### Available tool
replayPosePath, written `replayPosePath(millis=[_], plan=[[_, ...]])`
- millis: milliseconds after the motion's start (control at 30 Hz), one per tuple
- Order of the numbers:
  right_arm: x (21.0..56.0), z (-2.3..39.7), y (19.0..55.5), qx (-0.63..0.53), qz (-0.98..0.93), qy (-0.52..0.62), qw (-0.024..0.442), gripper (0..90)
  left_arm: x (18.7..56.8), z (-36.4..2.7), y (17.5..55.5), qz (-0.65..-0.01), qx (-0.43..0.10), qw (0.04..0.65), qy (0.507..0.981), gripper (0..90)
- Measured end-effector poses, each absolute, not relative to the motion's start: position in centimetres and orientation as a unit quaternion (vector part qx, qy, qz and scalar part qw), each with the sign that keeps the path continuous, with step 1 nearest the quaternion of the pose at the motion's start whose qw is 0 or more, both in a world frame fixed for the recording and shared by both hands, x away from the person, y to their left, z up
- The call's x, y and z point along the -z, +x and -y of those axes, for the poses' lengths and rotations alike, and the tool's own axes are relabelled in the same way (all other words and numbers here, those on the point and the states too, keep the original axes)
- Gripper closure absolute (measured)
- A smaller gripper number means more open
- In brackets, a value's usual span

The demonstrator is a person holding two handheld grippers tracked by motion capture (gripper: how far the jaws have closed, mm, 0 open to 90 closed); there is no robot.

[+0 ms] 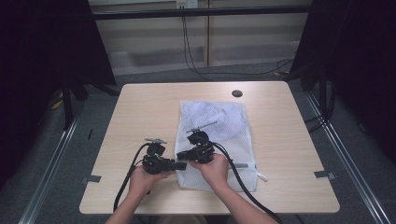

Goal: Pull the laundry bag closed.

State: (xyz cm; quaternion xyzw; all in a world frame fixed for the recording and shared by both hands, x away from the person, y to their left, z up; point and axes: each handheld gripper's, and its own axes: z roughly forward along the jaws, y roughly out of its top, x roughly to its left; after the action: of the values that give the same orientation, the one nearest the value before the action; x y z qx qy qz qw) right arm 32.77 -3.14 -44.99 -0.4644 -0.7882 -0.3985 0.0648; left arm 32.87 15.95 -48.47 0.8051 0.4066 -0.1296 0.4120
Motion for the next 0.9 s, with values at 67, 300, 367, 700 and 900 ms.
replayPosePath(millis=[67, 300, 367, 700, 900], plan=[[44.94, 3.19, 32.77, 0.399, 0.788, -0.464, 0.065, 86.6, 48.52, -15.88, 32.88, -0.409, 0.130, 0.411, 0.804, 64.9], [44.85, 3.18, 32.69, 0.395, 0.789, -0.466, 0.068, 86.7, 48.83, -15.69, 33.01, -0.421, 0.141, 0.409, 0.797, 70.5], [44.85, 3.23, 32.75, 0.397, 0.788, -0.466, 0.068, 86.7, 48.84, -15.66, 33.01, -0.420, 0.136, 0.407, 0.800, 72.6], [44.68, 3.59, 32.66, 0.400, 0.786, -0.467, 0.070, 86.7, 48.84, -15.28, 32.91, -0.420, 0.143, 0.404, 0.800, 81.7], [44.59, 3.79, 32.67, 0.400, 0.784, -0.469, 0.075, 86.7, 48.73, -15.27, 33.00, -0.423, 0.142, 0.397, 0.802, 87.0]])
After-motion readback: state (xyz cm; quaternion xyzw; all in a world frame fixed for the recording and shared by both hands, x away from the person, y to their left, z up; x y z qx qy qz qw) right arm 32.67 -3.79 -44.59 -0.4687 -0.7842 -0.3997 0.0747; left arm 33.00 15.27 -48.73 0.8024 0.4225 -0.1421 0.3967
